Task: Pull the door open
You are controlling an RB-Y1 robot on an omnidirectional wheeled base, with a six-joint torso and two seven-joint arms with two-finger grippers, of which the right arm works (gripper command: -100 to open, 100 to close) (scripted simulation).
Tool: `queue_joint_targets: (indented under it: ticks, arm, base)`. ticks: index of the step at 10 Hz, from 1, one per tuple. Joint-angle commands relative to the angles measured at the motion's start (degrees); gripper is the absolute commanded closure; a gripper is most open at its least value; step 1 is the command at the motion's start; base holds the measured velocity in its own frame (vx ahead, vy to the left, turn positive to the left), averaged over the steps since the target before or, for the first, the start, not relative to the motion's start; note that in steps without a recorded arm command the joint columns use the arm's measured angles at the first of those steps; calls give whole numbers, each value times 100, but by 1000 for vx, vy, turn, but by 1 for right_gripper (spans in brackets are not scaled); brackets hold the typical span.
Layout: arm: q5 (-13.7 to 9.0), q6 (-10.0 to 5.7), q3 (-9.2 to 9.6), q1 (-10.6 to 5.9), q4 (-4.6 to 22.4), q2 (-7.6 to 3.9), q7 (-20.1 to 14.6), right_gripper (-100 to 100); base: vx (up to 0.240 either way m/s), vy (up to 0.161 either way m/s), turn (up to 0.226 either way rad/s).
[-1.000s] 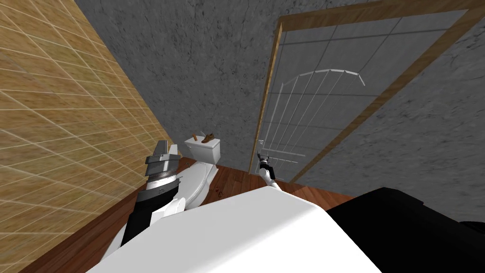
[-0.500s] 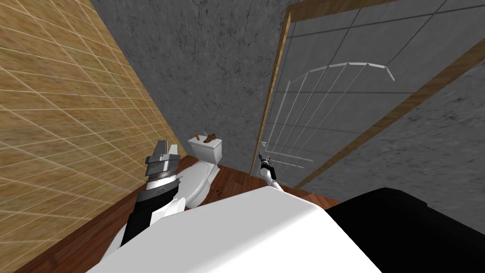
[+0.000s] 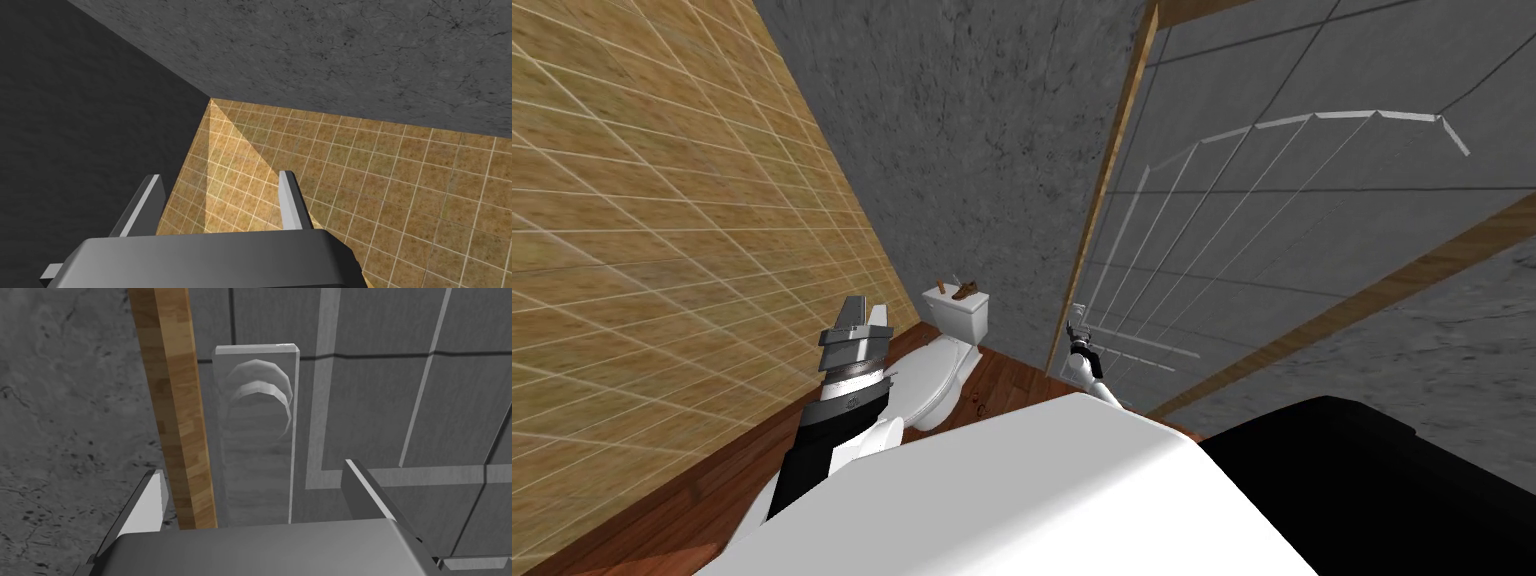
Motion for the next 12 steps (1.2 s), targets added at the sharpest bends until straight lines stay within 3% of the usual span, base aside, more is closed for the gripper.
queue_joint_targets:
  ticks: [1, 7, 8, 9, 10, 12]
  arm:
    - [-15, -72, -88, -47, 214, -128, -163, -100]
    - [-248, -215, -667, -129, 833, -613, -543, -100]
    - [-271, -229, -726, -137, 896, -662, -581, -100]
    - [-215, -252, -644, -167, 950, -664, -653, -100]
    - [-215, -252, -644, -167, 950, -664, -653, 100]
    - [-215, -252, -644, -167, 950, -664, -653, 100]
  base:
    - [39, -27, 207]
    - [41, -53, 241]
    - [34, -39, 240]
    - [16, -21, 43]
    - [-2, 1, -41]
    - [-6, 6, -6]
